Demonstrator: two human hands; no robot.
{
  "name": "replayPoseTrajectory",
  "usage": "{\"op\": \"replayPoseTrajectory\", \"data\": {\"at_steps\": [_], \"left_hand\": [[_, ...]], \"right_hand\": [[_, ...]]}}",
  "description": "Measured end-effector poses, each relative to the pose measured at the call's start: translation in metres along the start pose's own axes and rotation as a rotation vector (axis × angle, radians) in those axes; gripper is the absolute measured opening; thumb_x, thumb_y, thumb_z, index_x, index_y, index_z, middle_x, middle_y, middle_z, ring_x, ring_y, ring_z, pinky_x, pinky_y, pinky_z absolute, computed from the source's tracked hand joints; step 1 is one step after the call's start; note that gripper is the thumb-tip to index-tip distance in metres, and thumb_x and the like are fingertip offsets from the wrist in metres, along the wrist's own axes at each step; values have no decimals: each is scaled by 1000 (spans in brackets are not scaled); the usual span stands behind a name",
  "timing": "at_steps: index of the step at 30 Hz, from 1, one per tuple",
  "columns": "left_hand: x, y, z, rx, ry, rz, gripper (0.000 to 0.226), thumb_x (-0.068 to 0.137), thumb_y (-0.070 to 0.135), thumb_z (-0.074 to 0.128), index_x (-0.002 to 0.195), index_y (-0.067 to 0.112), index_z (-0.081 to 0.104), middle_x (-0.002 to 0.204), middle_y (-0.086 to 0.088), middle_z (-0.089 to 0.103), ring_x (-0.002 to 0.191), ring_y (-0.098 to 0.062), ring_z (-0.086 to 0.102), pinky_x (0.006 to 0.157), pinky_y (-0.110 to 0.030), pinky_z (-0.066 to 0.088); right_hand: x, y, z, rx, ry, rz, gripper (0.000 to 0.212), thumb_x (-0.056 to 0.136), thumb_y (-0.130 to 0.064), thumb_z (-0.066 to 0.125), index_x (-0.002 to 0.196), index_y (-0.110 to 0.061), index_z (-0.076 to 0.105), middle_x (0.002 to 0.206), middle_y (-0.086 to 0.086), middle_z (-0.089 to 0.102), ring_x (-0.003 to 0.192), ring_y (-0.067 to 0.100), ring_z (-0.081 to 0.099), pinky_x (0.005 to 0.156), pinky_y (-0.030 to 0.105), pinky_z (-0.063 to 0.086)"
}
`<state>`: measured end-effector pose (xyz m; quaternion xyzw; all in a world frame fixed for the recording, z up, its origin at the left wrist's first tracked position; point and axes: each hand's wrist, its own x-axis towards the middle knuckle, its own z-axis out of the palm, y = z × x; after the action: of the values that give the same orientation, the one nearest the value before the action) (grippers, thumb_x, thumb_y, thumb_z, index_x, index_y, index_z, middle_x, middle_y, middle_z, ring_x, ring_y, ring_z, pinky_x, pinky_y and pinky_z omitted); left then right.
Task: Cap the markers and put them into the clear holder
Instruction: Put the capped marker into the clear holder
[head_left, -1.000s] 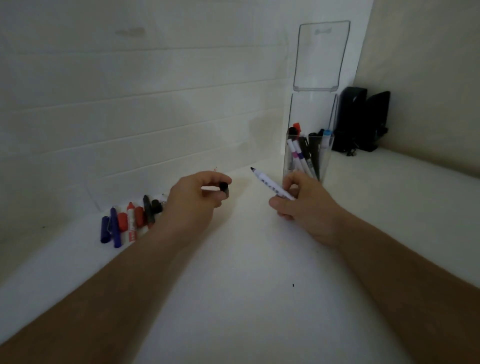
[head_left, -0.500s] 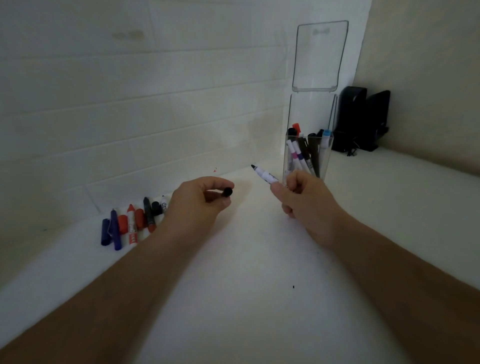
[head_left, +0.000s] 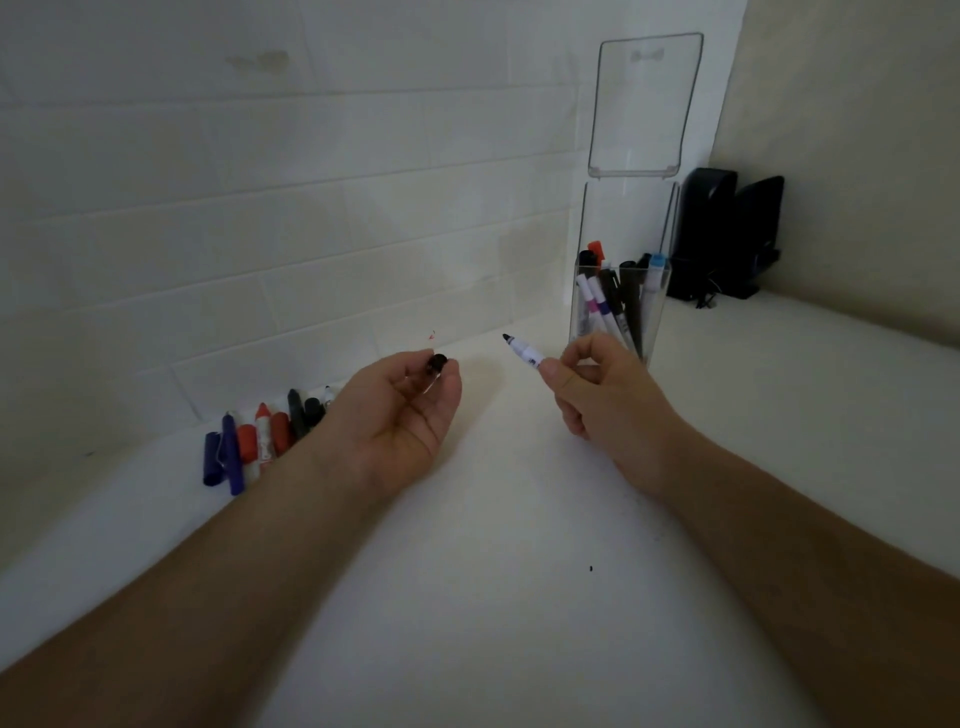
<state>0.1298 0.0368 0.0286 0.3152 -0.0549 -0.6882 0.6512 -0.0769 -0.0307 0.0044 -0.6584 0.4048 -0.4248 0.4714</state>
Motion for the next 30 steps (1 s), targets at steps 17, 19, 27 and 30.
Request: {"op": "replayPoseTrajectory", "data": {"at_steps": [17, 19, 27, 30], "left_hand": [[-2, -15, -6, 1481, 229, 970, 27, 84, 18, 77, 98, 40, 72, 89, 20, 71, 85, 4, 65, 78, -16, 46], [-3, -15, -5, 1506, 232, 990, 28, 84, 18, 77, 97, 43, 71, 90, 21, 70, 87, 4, 64, 79, -13, 45], [0, -16, -5, 1837, 83, 1208, 22, 84, 13, 76, 101, 27, 77, 93, 10, 70, 79, 0, 48, 79, -1, 32], [0, -21, -4, 1720, 83, 997, 22, 90, 17, 70, 105, 32, 76, 94, 14, 71, 86, -5, 60, 81, -13, 41]], "right_hand": [[-9, -12, -8, -543, 59, -449, 13, 89, -26, 74, 99, -35, 73, 79, -11, 68, 74, 10, 59, 64, 22, 45], [-8, -11, -8, -583, 45, -462, 14, 90, -28, 74, 102, -36, 74, 80, -13, 68, 74, 6, 60, 65, 16, 40], [-8, -8, -4, -859, 107, -611, 20, 89, -36, 74, 108, -36, 74, 90, -13, 74, 88, 17, 54, 79, 35, 38], [-4, -4, -1, -983, 162, -704, 22, 88, -38, 74, 108, -27, 75, 92, -5, 76, 84, 24, 60, 77, 34, 40]]}}
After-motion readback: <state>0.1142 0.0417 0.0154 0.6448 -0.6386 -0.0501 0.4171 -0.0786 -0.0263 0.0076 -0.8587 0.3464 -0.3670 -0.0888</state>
